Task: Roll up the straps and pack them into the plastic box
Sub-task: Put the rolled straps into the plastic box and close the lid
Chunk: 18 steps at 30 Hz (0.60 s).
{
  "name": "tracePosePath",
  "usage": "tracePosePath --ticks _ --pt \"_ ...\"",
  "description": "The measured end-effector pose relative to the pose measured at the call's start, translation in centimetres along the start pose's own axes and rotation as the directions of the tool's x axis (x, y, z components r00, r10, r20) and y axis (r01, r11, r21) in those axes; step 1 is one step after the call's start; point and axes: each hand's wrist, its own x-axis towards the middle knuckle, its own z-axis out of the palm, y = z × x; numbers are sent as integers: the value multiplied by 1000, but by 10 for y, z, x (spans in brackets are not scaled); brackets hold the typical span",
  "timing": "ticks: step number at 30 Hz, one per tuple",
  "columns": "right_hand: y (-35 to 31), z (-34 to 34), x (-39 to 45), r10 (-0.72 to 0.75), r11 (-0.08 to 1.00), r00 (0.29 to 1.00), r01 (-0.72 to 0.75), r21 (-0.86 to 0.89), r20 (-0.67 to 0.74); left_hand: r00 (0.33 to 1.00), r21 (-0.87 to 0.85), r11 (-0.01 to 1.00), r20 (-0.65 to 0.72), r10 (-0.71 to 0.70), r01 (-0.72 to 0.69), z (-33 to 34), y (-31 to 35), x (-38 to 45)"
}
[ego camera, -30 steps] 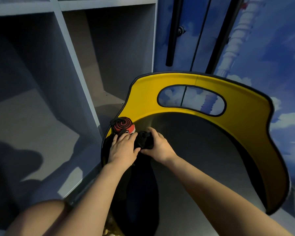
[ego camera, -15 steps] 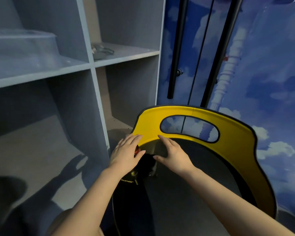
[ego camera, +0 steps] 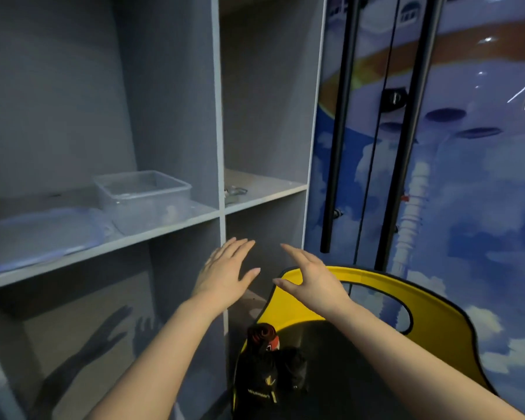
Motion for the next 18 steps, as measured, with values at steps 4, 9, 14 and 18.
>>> tracePosePath --ticks 4,9,14,18 --pt "-39 -13 25 -54 998 998 55 36 -14 995 23 998 -83 -55 57 -45 -20 0" --pt "-83 -15 65 -142 988 990 142 55 -6 970 14 985 -177 -167 173 -93 -58 -1" --pt "-120 -8 104 -189 980 981 187 63 35 938 -1 970 -252 -236 244 -121 -97 -1" --pt "-144 6 139 -206 977 977 201 73 62 919 -4 959 -284 -273 284 -137 -124 2"
